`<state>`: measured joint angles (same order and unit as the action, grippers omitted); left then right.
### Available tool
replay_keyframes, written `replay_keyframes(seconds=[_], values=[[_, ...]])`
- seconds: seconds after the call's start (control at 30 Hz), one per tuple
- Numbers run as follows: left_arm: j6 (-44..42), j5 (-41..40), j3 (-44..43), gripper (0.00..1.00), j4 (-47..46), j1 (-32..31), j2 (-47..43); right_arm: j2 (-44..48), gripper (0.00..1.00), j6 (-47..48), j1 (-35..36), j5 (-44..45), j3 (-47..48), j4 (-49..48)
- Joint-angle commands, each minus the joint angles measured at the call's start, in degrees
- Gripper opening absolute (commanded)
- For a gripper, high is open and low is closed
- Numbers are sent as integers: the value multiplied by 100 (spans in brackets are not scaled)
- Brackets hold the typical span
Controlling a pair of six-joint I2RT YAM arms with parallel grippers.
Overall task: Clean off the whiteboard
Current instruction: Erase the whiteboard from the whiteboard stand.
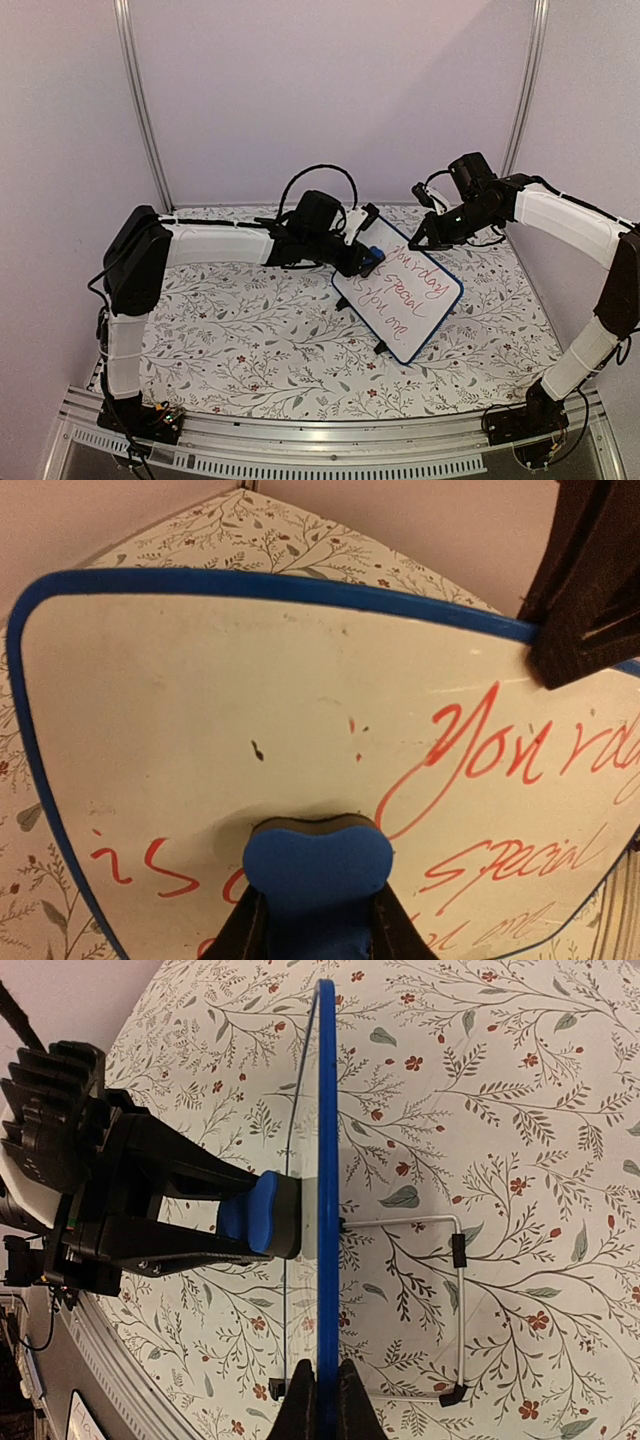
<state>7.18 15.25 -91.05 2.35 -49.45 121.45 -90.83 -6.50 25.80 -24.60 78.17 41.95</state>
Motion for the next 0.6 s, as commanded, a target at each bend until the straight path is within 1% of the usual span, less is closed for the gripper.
replay_keyframes(seconds=[0.0,0.57], values=[[53,-59,234,0,171,-180,132,-5,0,255,217,-783,114,85],[-175,259,-846,0,257,-168,330,-40,0,246,215,-774,102,94]])
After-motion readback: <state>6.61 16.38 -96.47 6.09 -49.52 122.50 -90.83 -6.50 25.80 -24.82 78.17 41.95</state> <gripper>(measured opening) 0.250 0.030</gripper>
